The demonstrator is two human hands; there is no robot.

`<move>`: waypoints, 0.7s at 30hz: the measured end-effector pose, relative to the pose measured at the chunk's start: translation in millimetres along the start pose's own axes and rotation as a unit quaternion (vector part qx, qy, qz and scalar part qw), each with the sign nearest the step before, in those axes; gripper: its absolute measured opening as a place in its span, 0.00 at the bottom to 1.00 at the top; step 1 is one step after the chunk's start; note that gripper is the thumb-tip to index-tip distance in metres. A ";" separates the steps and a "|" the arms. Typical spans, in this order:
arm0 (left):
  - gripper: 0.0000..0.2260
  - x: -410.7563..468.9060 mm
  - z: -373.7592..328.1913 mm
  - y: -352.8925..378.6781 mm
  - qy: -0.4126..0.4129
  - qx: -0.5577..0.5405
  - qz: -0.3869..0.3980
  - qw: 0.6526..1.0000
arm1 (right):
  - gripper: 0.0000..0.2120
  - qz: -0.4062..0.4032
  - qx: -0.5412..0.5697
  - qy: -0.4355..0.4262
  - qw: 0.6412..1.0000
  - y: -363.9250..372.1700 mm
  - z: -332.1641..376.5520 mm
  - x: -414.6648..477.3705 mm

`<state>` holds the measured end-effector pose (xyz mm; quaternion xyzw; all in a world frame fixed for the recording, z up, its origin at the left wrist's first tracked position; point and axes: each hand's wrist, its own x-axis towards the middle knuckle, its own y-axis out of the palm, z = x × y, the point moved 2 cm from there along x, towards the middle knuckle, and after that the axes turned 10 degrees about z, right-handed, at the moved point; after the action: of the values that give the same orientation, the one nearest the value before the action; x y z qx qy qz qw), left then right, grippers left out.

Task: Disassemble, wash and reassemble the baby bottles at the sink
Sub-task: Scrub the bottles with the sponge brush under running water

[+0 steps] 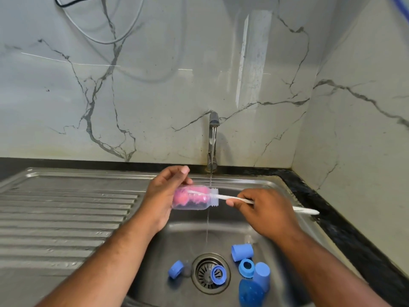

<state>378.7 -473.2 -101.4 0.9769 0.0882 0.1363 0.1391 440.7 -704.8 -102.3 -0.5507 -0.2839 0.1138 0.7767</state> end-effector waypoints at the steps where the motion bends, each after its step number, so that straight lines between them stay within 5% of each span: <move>1: 0.14 0.2 2.3 -2.8 -0.030 0.020 -0.017 0.999 | 0.24 -0.020 0.001 -0.026 0.999 0.2 -1.1 0.9; 5: 0.23 -12.8 17.9 -2.1 -0.254 0.084 0.061 0.962 | 0.13 -0.100 -0.003 -0.112 0.989 -0.6 -2.2 0.3; 7: 0.25 -15.3 19.8 1.9 -0.277 0.087 0.079 0.954 | 0.16 -0.114 -0.046 -0.095 0.988 -3.7 -0.1 -2.1; 14: 0.22 -0.9 3.8 1.6 -0.009 0.162 0.088 0.983 | 0.25 0.029 -0.013 0.067 0.997 1.6 -2.5 0.0; 18: 0.14 -3.3 -0.9 5.3 0.020 0.056 0.093 0.994 | 0.24 0.050 -0.003 0.074 0.996 -1.2 -5.4 -0.4; 21: 0.15 0.8 -0.4 -0.3 0.011 0.003 0.023 1.000 | 0.23 0.024 -0.005 0.029 0.999 -4.8 -4.5 -0.1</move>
<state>379.3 -472.7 -100.9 0.9776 0.0676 0.1497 0.1318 442.5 -710.2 -99.0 -0.5641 -0.2483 0.1154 0.7790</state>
